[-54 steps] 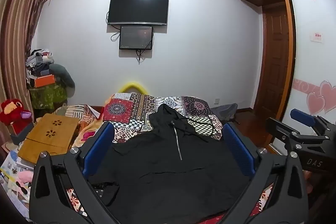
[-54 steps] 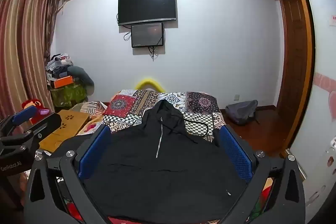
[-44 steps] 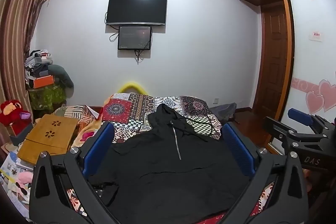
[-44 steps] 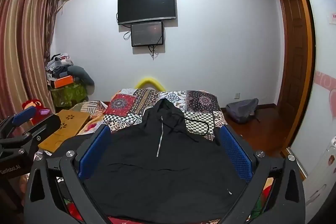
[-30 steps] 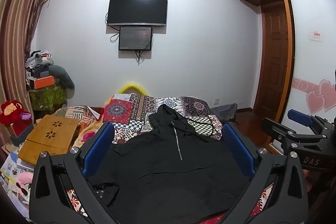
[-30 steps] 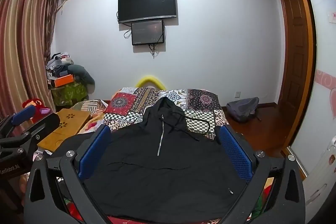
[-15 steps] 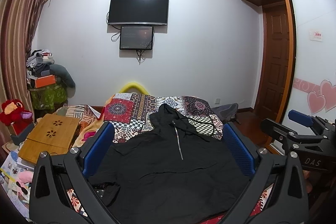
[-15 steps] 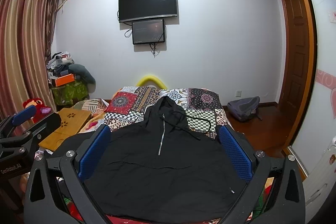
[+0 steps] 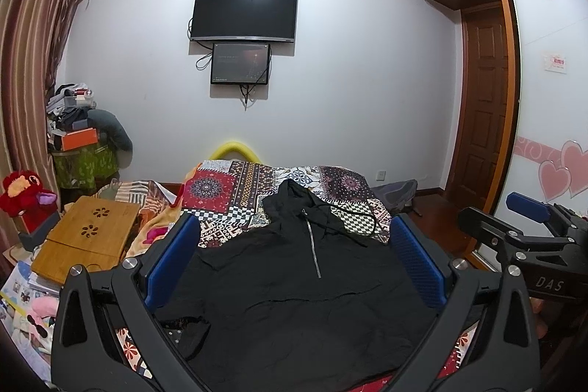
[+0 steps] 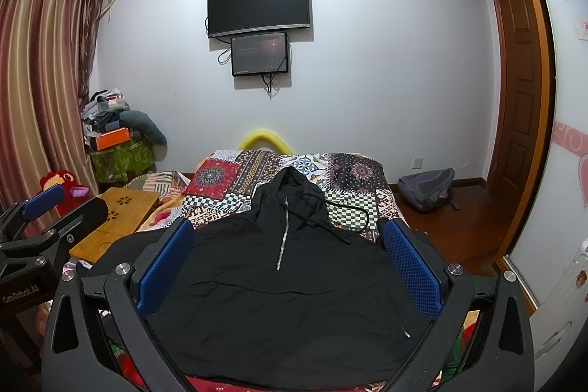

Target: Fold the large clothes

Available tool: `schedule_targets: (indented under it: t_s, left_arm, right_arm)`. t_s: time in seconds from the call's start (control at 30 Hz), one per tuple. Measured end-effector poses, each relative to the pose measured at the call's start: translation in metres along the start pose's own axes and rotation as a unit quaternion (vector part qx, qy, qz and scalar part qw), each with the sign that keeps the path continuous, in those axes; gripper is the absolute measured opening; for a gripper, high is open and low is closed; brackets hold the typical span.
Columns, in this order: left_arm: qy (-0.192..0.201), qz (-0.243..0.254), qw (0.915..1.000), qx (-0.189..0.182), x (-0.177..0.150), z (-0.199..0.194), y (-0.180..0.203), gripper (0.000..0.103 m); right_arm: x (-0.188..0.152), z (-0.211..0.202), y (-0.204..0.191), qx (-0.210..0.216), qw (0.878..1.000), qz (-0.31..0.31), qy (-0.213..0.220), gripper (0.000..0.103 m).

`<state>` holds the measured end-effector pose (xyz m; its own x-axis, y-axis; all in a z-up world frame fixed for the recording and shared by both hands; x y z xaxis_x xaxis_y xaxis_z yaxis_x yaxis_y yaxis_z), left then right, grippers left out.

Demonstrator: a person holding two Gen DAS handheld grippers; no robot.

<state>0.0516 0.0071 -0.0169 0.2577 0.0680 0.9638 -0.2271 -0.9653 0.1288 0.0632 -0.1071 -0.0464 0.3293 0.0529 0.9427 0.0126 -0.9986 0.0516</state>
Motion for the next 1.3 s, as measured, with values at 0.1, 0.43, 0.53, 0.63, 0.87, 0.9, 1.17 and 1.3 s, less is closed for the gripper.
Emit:
schedule_targets:
  t_s: [0.1,0.43,0.53,0.63,0.87,0.9,1.17,1.3]
  left_arm:
    - [-0.001,-0.001,1.0000,0.000,0.001,0.000,0.000,0.103]
    - [-0.001,-0.004,1.0000,0.003,0.000,0.000,0.000,0.103]
    - [-0.001,-0.003,1.0000,0.003,-0.001,0.000,0.000,0.103]
    - [-0.001,-0.004,1.0000,0.003,-0.001,0.000,0.000,0.103]
    - [-0.002,-0.006,1.0000,0.004,-0.003,0.001,-0.002,0.103]
    - [-0.002,-0.007,1.0000,0.004,-0.004,0.001,-0.003,0.103]
    - [-0.010,-0.025,0.9996,0.003,-0.008,0.007,-0.014,0.103]
    - [-0.017,-0.035,0.9992,0.012,-0.011,0.012,-0.028,0.103]
  right_arm:
    - [0.000,0.000,0.000,0.000,1.000,0.000,0.000,0.103]
    - [-0.003,-0.001,0.000,0.001,1.000,0.000,-0.001,0.103]
    - [-0.005,-0.001,-0.002,0.000,1.000,-0.002,-0.001,0.103]
    - [-0.006,0.000,-0.004,0.000,1.000,-0.005,-0.001,0.103]
    - [-0.007,0.001,-0.003,0.000,1.000,-0.005,-0.005,0.103]
    - [-0.005,0.002,-0.002,0.000,1.000,-0.006,-0.006,0.103]
    - [-0.004,0.011,-0.007,-0.002,1.000,-0.013,-0.014,0.103]
    - [-0.006,0.021,-0.010,-0.003,1.000,-0.018,-0.025,0.103]
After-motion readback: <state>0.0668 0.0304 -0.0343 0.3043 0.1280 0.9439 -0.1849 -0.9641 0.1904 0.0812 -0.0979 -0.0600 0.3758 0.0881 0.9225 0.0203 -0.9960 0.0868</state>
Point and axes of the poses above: each gripper's, at about its wrist camera, not at the fingertips, and z roughly the way its jaws point, y to its right, x to its top, the point moved 5 cm from there along z, roughly the way its jaws point, and after that the axes turned 15 degrees about -x, right-handed, at the moved point
